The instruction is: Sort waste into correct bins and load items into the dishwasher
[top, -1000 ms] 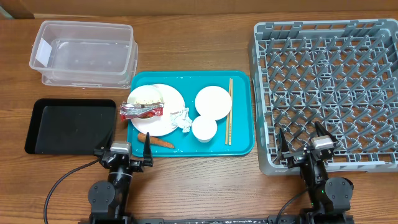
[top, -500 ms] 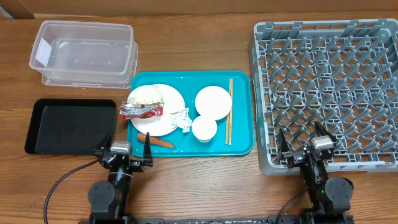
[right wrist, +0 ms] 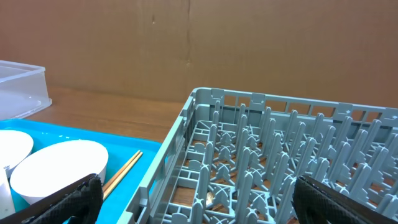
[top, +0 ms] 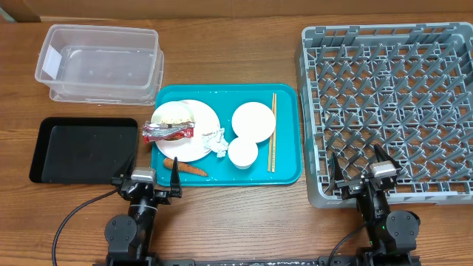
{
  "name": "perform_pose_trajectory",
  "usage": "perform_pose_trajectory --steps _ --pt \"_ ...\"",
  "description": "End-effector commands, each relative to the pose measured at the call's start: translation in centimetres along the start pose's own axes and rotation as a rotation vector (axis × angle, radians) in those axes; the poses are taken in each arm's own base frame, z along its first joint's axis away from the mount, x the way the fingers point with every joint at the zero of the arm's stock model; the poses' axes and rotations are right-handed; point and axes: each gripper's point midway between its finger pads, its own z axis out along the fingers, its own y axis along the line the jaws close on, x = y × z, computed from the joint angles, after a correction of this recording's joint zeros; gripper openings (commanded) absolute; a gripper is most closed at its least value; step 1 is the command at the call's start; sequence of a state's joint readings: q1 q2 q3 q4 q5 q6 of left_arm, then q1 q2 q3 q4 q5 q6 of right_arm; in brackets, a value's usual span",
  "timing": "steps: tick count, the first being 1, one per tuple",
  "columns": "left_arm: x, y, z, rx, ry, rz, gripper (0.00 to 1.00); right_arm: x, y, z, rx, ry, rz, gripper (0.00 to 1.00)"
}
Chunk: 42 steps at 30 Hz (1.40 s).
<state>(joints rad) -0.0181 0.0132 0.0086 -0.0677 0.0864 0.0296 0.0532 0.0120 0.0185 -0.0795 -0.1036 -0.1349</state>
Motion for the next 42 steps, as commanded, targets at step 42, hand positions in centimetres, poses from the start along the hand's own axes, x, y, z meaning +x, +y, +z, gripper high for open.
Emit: perform_pose_trajectory --steps 42 --pt "-0.44 -0.21 -0.18 0.014 -0.003 -0.037 1.0 0.0 -0.06 0.0 0.004 -0.009 0.128 1.0"
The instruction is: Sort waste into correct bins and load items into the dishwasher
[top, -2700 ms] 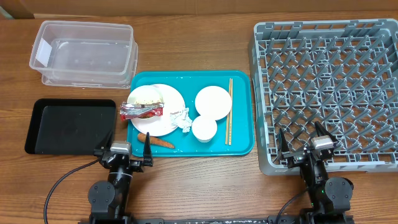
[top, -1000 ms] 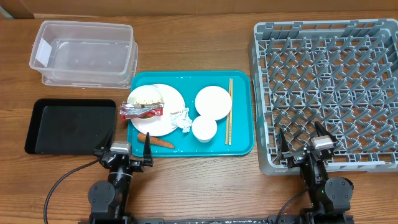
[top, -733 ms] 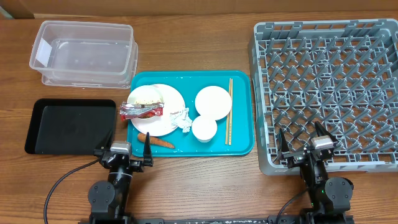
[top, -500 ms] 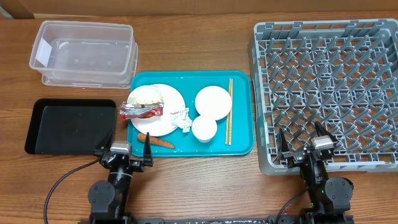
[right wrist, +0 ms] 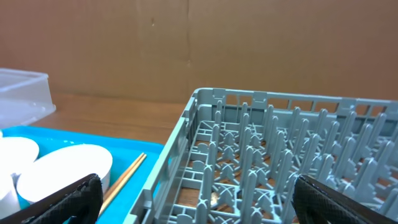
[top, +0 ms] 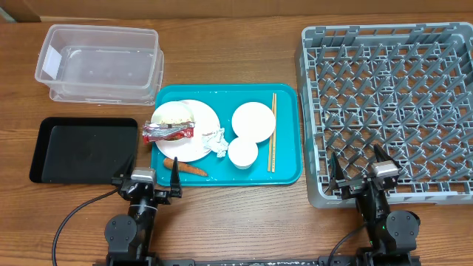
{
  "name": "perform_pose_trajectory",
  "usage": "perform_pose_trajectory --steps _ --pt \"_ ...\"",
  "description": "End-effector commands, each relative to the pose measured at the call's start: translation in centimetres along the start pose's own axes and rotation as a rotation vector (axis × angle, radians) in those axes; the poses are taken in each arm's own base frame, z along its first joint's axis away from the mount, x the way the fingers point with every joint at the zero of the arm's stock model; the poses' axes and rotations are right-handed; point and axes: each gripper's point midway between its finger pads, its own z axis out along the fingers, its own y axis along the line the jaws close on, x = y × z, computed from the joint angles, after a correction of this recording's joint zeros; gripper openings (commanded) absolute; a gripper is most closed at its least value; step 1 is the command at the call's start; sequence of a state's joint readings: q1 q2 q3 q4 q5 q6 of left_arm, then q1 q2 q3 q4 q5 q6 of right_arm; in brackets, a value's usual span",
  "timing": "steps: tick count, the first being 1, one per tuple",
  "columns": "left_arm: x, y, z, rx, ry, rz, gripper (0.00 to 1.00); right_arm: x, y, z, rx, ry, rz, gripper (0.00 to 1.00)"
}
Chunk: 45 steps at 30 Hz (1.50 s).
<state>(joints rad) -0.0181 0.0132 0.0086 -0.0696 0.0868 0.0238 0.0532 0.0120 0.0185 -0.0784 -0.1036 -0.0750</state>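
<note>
A teal tray (top: 288, 148) holds a white plate (top: 194, 118) with food scraps and a red wrapper (top: 168, 132), crumpled paper (top: 215, 140), a carrot piece (top: 186, 167), a white bowl (top: 253, 120), a small white cup (top: 242, 151) and chopsticks (top: 272, 131). The grey dish rack (top: 384, 103) stands at the right. My left gripper (top: 146, 177) is open at the tray's near left corner, holding nothing. My right gripper (top: 358, 168) is open at the rack's near edge. In the right wrist view, the right gripper (right wrist: 196, 199) spans the rack wall (right wrist: 180, 149), beside the chopsticks (right wrist: 124, 177) and bowl (right wrist: 62, 174).
A clear plastic bin (top: 100, 63) stands at the back left. A black tray (top: 81, 150) lies left of the teal tray. The table's near edge is just behind both arm bases.
The right wrist view has shifted slightly, with the tray items a little lower in it. In the overhead view neither arm nor any object has visibly moved.
</note>
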Motion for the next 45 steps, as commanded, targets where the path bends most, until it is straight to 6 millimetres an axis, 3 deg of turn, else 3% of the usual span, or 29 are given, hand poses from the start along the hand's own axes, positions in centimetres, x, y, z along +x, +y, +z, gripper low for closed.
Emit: perform_pose_trajectory --steps 1,15,22,29,35,45 --pt "-0.7 -0.2 -0.3 0.013 -0.002 -0.031 1.0 0.0 -0.1 0.0 0.004 -0.006 0.069 1.0" --pt "-3.7 -0.1 -2.5 0.003 0.136 -0.045 1.0 -4.0 0.1 -1.6 0.007 0.025 0.117 1.0" --pt "-5.6 -0.1 -1.5 0.008 0.272 -0.058 1.0 -5.8 -0.1 -1.5 0.022 0.117 0.127 1.0" --pt "-7.1 0.0 -0.3 0.018 0.561 -0.087 1.0 -6.9 -0.3 0.2 0.032 0.326 0.15 1.0" --pt "-8.0 -0.2 -1.9 0.023 0.857 -0.117 1.0 -6.7 -0.3 0.9 0.042 0.606 0.181 1.0" --pt "-8.5 -2.1 -4.1 0.112 1.004 -0.18 1.0 -4.1 0.9 0.8 -0.008 0.872 0.238 1.0"
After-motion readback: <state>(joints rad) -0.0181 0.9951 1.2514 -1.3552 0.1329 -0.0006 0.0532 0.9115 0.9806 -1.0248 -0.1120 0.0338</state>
